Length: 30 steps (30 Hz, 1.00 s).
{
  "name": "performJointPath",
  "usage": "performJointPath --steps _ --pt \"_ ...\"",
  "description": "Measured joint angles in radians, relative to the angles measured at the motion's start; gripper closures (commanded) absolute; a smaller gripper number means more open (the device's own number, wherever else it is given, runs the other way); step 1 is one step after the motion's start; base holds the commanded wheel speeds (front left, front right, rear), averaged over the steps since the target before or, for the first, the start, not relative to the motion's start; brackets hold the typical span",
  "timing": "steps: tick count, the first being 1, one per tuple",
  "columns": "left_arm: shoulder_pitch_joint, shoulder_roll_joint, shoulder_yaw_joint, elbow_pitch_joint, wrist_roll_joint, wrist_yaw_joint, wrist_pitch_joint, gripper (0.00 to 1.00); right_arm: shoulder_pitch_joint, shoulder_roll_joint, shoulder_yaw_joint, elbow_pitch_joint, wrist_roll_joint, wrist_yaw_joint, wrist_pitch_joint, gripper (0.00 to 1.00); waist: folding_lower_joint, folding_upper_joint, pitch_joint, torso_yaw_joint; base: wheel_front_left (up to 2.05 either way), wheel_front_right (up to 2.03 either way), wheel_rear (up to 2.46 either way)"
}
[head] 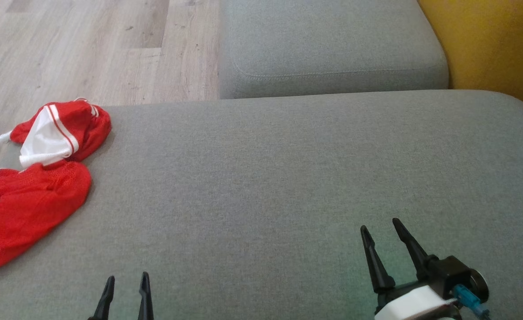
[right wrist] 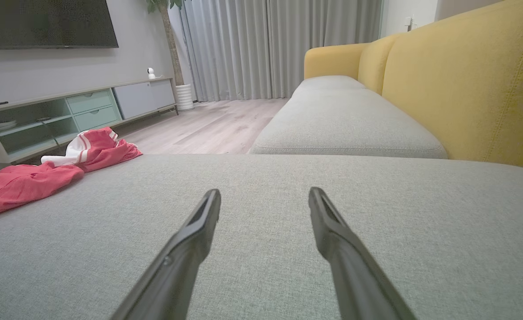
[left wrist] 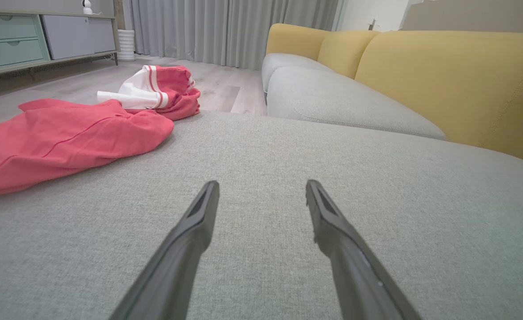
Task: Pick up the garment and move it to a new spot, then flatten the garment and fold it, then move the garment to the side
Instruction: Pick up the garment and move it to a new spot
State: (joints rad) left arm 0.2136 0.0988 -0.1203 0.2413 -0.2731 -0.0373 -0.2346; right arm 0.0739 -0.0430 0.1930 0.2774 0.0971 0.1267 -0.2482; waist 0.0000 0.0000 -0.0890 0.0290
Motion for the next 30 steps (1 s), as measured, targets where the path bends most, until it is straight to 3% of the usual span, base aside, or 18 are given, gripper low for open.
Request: performJointPath --steps 9,18,30 --pt "-0.002 0.004 -0.005 0.003 -0.010 0.003 0.000 0.00 0.000 0.000 -0.008 0.004 0.000 0.000 0.000 0.00 -0.0001 0.0000 0.004 0.014 0.00 0.00 0.00" --pt "-0.005 0.010 -0.005 -0.001 -0.010 0.021 0.000 0.00 0.000 0.000 -0.011 -0.004 0.000 0.000 0.000 0.00 -0.0001 0.0000 0.011 0.085 0.00 0.00 0.00" --pt "-0.001 0.024 -0.009 -0.095 -0.009 0.053 0.033 0.00 -0.001 0.000 0.006 -0.019 0.019 0.000 0.000 0.00 -0.0001 0.0000 0.019 0.269 0.00 0.00 0.00"
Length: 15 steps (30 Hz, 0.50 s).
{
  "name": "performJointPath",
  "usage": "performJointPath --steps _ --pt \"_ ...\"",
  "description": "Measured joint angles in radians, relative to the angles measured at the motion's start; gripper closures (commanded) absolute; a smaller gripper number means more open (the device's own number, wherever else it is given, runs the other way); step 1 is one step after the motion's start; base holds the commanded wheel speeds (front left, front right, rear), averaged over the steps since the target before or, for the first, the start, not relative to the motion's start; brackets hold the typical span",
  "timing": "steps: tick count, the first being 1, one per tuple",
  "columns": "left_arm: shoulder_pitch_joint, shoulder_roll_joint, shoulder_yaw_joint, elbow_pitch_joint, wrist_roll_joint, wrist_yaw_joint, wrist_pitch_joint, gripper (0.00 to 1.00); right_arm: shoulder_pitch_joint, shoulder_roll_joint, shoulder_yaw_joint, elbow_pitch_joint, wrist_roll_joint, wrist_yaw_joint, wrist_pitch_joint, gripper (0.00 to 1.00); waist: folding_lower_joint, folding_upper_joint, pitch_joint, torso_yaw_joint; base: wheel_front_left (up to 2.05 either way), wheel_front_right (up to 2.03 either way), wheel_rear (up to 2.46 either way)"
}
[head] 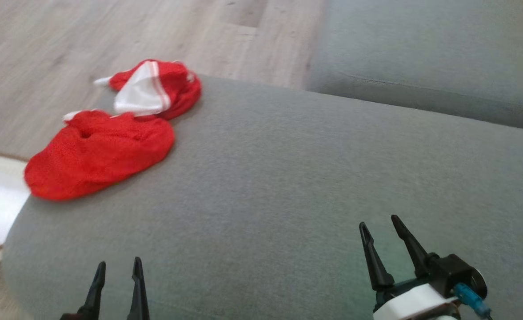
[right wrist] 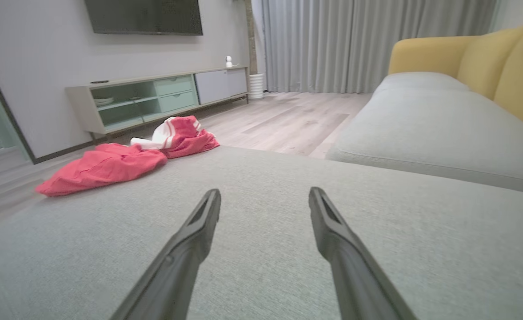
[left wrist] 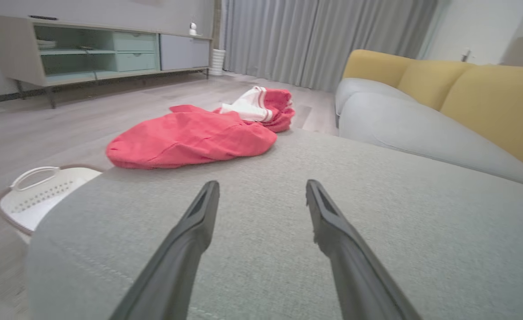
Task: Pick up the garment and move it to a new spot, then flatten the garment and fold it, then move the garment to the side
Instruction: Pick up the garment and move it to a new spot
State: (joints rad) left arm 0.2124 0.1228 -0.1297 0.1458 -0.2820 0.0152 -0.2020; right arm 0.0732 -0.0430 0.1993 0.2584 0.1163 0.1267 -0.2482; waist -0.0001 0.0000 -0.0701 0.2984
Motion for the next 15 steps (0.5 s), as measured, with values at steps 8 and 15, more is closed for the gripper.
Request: performJointPath --steps 8,15 --pt "0.025 0.016 0.000 -0.046 0.000 0.015 0.022 0.00 -0.001 0.000 0.016 -0.001 0.016 0.000 0.000 0.00 0.0001 0.0000 0.008 0.107 0.00 0.00 0.00" --pt "0.031 0.024 0.000 -0.069 0.000 0.021 0.035 0.00 -0.002 0.000 0.020 -0.003 0.019 0.000 0.000 0.00 0.0001 0.0000 0.011 0.153 0.00 0.00 0.00"
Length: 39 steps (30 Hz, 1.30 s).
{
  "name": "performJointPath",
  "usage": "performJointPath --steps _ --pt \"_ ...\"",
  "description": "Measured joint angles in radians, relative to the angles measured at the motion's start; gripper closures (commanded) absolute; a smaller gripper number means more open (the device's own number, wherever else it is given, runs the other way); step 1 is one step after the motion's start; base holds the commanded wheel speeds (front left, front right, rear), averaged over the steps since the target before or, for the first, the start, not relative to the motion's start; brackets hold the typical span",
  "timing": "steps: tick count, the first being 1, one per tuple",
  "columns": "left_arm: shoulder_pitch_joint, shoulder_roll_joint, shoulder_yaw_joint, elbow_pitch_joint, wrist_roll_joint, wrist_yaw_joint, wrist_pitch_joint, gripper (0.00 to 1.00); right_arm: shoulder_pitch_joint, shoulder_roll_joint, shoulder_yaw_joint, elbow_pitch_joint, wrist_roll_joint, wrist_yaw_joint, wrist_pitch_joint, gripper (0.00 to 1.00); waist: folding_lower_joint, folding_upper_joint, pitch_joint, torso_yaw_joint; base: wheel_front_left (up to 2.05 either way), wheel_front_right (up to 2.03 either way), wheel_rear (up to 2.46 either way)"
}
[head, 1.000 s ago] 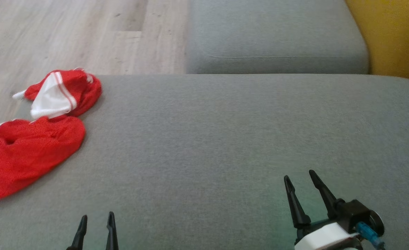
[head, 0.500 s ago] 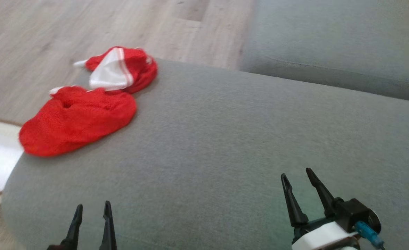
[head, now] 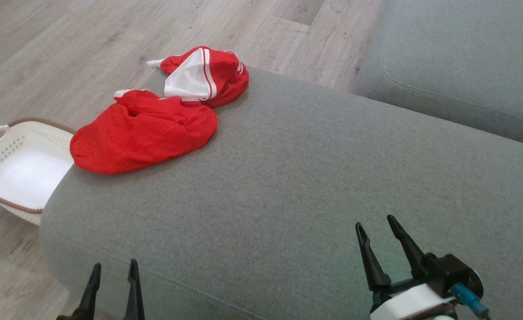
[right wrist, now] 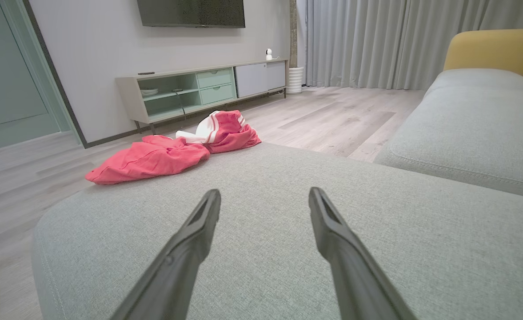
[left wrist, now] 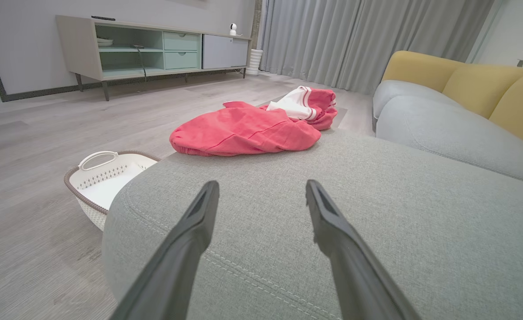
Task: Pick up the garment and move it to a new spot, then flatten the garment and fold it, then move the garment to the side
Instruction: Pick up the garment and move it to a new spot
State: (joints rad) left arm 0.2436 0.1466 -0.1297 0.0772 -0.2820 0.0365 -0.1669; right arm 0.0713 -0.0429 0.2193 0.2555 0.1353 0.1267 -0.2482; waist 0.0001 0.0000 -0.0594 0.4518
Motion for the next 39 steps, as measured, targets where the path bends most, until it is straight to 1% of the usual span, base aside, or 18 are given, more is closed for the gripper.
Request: performJointPath --steps 9,12,15,17,20,21,23,26,28,31,33,39 --pt "0.008 0.000 -0.004 -0.029 0.000 0.008 0.007 0.00 0.000 0.000 0.003 -0.001 0.000 0.000 0.000 0.00 0.0000 0.0000 0.006 0.006 0.00 0.00 0.00" --pt "0.007 0.002 -0.009 -0.086 0.000 0.006 -0.004 0.00 -0.001 0.000 0.001 -0.009 -0.004 0.000 0.000 0.00 -0.0001 0.0000 0.010 0.001 0.00 0.00 0.00" --pt "-0.014 0.008 -0.008 -0.194 -0.017 -0.007 -0.001 0.00 -0.004 0.000 -0.006 -0.016 -0.012 0.000 0.000 0.00 0.0000 0.0000 0.016 -0.004 0.00 0.00 0.00" --pt "-0.060 0.044 -0.003 -0.269 -0.016 -0.019 0.036 0.00 -0.007 0.000 -0.010 -0.019 -0.019 0.000 0.000 0.00 0.0000 0.0000 0.022 -0.006 0.00 0.00 0.00" --pt "-0.173 0.125 0.045 -0.354 -0.019 -0.041 0.123 0.00 -0.023 0.000 -0.013 -0.025 -0.030 0.000 0.000 0.00 -0.0001 0.0000 0.036 -0.010 0.00 0.00 0.00" --pt "-0.271 0.180 0.094 -0.380 -0.038 -0.051 0.179 0.00 -0.041 0.000 -0.012 -0.033 -0.044 0.000 0.000 0.00 0.0000 0.0000 0.052 -0.016 0.00 0.00 0.00" --pt "-0.374 0.241 0.140 -0.372 -0.049 -0.070 0.227 0.00 -0.065 0.000 -0.010 -0.037 -0.061 0.000 0.001 0.00 0.0000 0.0000 0.072 -0.024 0.00 0.00 0.00" --pt "-0.517 0.326 0.188 -0.296 -0.075 -0.101 0.282 0.00 -0.107 -0.001 -0.003 -0.056 -0.091 0.000 0.006 0.00 0.0000 0.0000 0.108 -0.043 0.00 0.00 0.00" --pt "-0.596 0.356 0.205 -0.215 -0.115 -0.112 0.315 0.00 -0.134 -0.001 -0.002 -0.073 -0.110 0.000 0.025 0.00 0.0001 0.0000 0.134 -0.060 0.00 0.00 0.00" --pt "-0.668 0.382 0.214 -0.087 -0.162 -0.126 0.368 0.00 -0.165 -0.002 -0.004 -0.101 -0.142 0.000 0.050 0.00 0.0001 0.0000 0.174 -0.088 0.00 0.00 0.00" --pt "-0.694 0.387 0.216 0.009 -0.187 -0.132 0.395 0.00 -0.174 -0.002 -0.008 -0.123 -0.164 0.000 0.066 0.00 0.0001 0.0000 0.203 -0.107 0.00 0.00 0.00" --pt "-0.749 0.402 0.176 0.295 -0.207 -0.151 0.421 0.00 -0.204 -0.004 -0.017 -0.192 -0.225 0.000 0.119 0.00 0.0001 0.0000 0.297 -0.160 0.00 0.00 0.00"
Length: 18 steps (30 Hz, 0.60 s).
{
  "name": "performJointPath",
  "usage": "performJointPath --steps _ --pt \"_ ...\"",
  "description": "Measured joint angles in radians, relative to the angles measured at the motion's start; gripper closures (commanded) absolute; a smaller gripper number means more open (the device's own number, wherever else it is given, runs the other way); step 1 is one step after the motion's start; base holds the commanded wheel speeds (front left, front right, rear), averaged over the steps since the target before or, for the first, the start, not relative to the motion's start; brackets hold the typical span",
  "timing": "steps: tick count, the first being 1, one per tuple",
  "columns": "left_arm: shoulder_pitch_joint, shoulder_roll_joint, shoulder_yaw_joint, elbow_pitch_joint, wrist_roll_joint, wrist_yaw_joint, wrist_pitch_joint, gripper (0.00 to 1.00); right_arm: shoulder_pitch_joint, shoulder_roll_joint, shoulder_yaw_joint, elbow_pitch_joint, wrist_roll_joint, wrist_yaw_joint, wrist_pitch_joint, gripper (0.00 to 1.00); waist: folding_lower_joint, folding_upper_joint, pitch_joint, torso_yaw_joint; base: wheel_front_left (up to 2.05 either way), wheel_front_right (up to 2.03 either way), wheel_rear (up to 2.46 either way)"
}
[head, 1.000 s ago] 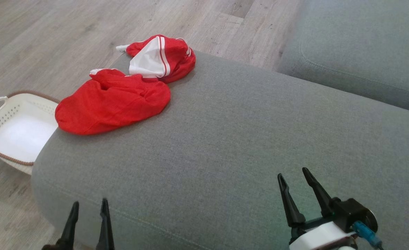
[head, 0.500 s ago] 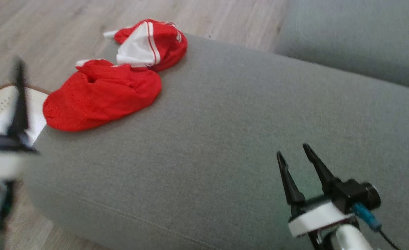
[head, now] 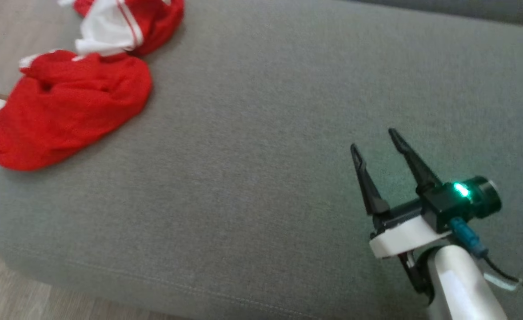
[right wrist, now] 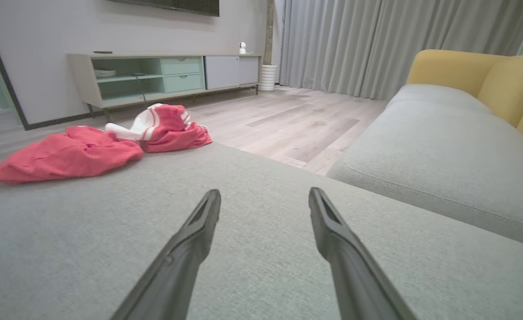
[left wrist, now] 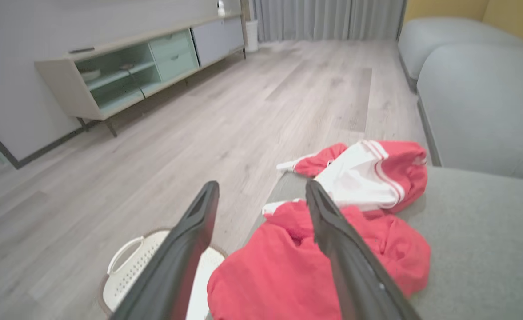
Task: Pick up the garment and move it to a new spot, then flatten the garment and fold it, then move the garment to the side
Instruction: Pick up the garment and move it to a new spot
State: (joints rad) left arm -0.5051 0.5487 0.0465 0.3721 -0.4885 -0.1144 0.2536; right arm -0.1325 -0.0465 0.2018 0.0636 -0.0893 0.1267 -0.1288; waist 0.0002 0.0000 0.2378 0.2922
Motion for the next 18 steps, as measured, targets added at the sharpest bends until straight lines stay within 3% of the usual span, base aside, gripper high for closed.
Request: performJointPath --steps 9,18 --pt "-0.139 -0.035 -0.065 0.238 -0.021 -0.009 -0.011 0.00 -0.016 -0.001 -0.040 -0.095 -0.058 0.000 0.056 0.00 0.0000 0.0000 0.126 -0.045 0.00 0.00 0.00" --pt "-0.251 -0.090 -0.151 0.442 -0.070 -0.018 0.097 0.00 -0.021 -0.002 -0.087 -0.191 -0.094 0.000 0.077 0.00 0.0001 0.0000 0.248 -0.061 0.00 0.00 0.00"
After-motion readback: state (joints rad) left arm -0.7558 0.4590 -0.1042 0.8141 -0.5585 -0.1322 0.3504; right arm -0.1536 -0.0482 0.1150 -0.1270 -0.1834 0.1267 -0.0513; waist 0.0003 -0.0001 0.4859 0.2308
